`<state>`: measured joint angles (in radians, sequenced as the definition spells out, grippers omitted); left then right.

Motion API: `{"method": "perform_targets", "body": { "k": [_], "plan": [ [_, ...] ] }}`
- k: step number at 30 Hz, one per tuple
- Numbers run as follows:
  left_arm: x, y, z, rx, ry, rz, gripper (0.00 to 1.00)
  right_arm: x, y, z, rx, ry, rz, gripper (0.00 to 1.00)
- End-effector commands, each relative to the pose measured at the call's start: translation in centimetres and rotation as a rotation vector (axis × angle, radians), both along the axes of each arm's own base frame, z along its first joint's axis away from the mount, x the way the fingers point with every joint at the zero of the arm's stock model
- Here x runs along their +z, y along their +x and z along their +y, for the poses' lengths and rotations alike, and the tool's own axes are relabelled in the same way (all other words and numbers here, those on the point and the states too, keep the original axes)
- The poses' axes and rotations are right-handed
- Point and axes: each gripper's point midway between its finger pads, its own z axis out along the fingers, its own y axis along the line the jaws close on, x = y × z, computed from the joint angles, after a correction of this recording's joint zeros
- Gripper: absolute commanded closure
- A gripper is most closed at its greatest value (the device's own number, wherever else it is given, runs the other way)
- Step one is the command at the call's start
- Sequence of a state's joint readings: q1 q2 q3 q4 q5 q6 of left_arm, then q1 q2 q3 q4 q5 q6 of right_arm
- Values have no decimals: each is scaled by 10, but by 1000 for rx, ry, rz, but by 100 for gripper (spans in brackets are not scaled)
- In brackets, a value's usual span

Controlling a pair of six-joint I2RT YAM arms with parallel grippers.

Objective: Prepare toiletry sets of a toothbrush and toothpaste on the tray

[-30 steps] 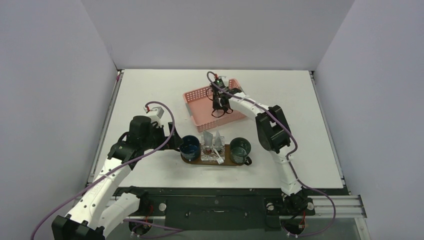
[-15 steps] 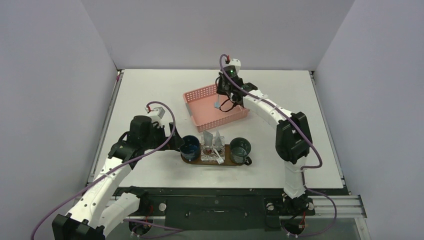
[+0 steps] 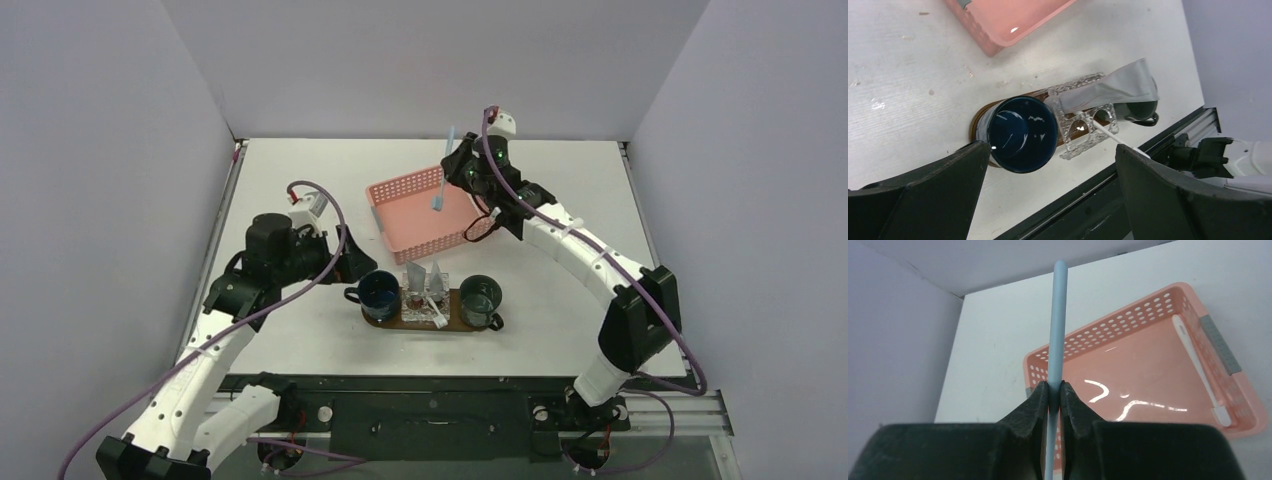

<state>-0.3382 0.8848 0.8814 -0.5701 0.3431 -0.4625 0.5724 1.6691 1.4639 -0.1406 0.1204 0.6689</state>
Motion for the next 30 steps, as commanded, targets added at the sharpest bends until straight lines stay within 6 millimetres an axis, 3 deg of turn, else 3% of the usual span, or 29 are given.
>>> {"method": "perform_targets", "body": {
  "k": [1, 2, 7, 14, 21, 30],
  "plan": [
    [55, 7, -17, -44, -127, -112, 4, 58, -24, 9, -31, 194, -108, 100],
    [59, 7, -18, -49, -138, -120, 4, 56, -31, 13, -40, 226, -94, 100],
    [90, 13, -24, -50, -201, -208, 4, 81, -54, 15, -96, 328, -117, 100],
    [130, 15, -30, -63, -290, -360, 3, 102, -84, 40, -104, 469, -123, 100],
    [144, 13, -29, -54, -334, -480, 3, 113, -99, 72, -67, 537, -99, 100],
    [152, 9, -34, -75, -320, -601, 1, 124, -104, 99, -32, 575, -72, 100]
  ]
}}
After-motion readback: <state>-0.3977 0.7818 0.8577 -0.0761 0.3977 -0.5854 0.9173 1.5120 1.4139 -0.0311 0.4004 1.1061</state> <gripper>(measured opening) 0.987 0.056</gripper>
